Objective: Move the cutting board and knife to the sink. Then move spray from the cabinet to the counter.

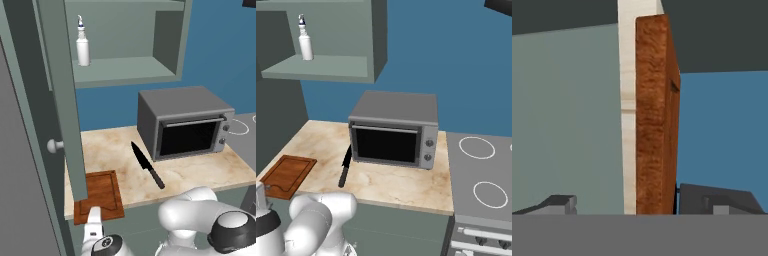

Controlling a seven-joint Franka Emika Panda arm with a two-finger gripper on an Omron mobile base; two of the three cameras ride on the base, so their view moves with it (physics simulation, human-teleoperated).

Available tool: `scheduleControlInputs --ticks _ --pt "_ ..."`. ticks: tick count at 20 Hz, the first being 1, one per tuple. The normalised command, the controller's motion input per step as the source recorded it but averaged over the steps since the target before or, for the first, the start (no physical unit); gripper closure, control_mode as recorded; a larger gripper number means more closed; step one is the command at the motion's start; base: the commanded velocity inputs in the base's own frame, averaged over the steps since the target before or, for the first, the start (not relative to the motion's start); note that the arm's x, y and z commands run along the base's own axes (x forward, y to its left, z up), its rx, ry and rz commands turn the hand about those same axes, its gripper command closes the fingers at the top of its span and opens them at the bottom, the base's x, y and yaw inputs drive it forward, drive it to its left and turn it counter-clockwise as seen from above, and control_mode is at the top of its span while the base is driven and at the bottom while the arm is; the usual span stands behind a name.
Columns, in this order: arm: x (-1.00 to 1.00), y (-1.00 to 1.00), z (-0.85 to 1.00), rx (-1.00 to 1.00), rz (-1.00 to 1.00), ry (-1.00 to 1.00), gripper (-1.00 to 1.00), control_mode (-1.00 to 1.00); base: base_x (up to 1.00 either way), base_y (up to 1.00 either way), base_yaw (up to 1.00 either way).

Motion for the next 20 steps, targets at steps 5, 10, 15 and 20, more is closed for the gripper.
scheduleControlInputs --ticks 5,10,15,20 --pt "0.17 0.00 0.00 0.00 0.00 0.00 -1.00 -1.00 0.00 0.00 0.00" --pt "0.12 0.00 0.00 0.00 0.00 0.00 -1.00 -1.00 0.00 0.00 0.00" --pt "0.04 0.00 0.00 0.00 0.00 0.00 -1.00 -1.00 0.00 0.00 0.00" --pt "0.00 0.00 0.00 0.00 0.00 0.00 -1.00 -1.00 0.00 0.00 0.00"
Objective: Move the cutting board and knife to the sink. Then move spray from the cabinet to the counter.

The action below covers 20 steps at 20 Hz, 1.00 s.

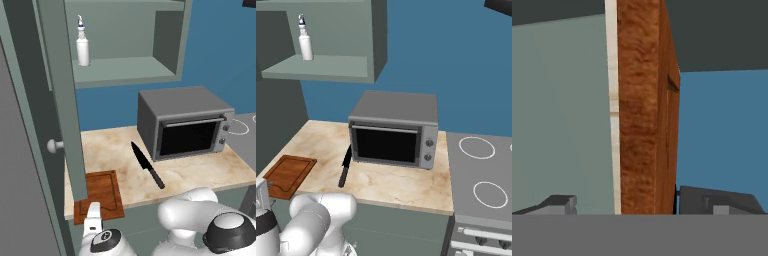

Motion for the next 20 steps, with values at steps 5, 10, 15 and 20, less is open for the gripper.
scheduleControlInputs --ticks 5,10,15,20 --pt "0.01 -0.01 0.00 0.00 0.00 0.00 -1.00 -1.00 0.00 0.00 0.00" --pt "0.06 -0.07 0.00 0.00 0.00 0.00 -1.00 -1.00 0.00 0.00 0.00" --pt "0.06 -0.06 0.00 0.00 0.00 0.00 -1.00 -1.00 0.00 0.00 0.00" --pt "0.01 -0.01 0.00 0.00 0.00 0.00 -1.00 -1.00 0.00 0.00 0.00"
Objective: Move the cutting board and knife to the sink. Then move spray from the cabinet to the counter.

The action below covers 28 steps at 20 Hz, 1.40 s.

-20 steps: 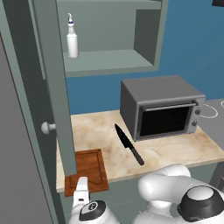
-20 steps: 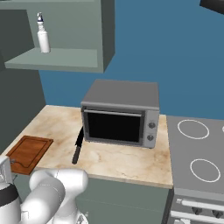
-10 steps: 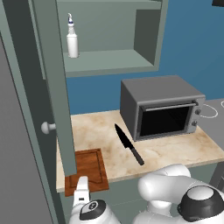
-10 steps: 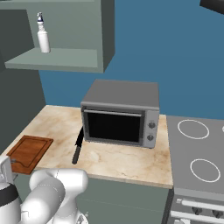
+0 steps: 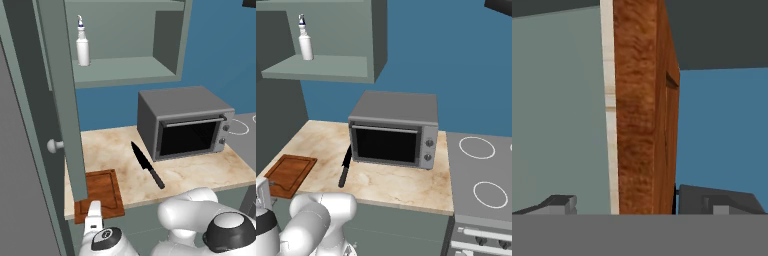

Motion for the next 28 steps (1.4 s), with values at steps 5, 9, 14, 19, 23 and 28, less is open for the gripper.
scheduleControlInputs --ticks 5,9,14,19,23,28 --pt "0.00 0.00 0.00 0.00 0.00 0.00 1.00 -1.00 0.00 0.00 0.00" --pt "0.00 -0.02 0.04 0.00 0.00 0.00 1.00 -1.00 0.00 0.00 0.00" --pt "0.00 -0.04 0.09 0.00 0.00 0.00 1.00 -1.00 0.00 0.00 0.00" --pt "-0.02 -0.03 0.12 0.00 0.00 0.00 1.00 -1.00 0.00 0.00 0.00" --pt "-0.14 -0.02 0.23 0.00 0.00 0.00 1.00 -1.00 0.00 0.00 0.00" --pt "-0.25 -0.10 0.36 0.00 0.00 -0.04 1.00 -1.00 0.00 0.00 0.00"
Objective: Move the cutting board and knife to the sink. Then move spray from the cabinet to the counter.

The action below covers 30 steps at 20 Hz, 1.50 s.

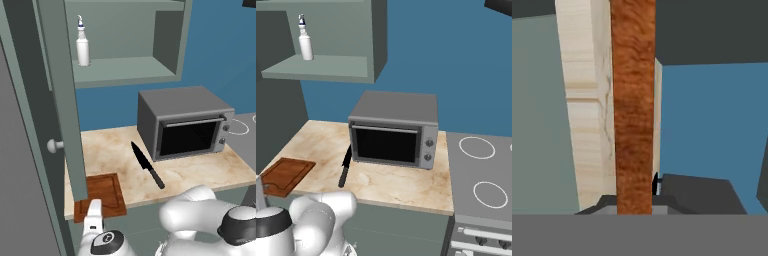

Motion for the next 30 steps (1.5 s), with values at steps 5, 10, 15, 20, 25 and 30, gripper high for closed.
scheduleControlInputs --ticks 5,10,15,20,25,30 --pt "-0.18 -0.19 0.41 0.00 0.00 -0.07 1.00 -1.00 0.00 0.00 0.00" --pt "-0.10 -0.18 0.47 0.00 0.00 -0.10 1.00 -1.00 0.00 0.00 0.00" --pt "-0.07 -0.20 0.46 0.00 0.00 -0.10 1.00 -1.00 0.00 0.00 0.00" --pt "-0.06 -0.27 0.43 0.00 0.00 -0.02 1.00 -1.00 0.00 0.00 0.00" --pt "-0.16 -0.27 0.43 0.00 0.00 0.00 1.00 -1.00 0.00 0.00 0.00" --pt "-0.20 -0.23 0.44 0.00 0.00 0.00 1.00 -1.00 0.00 0.00 0.00"
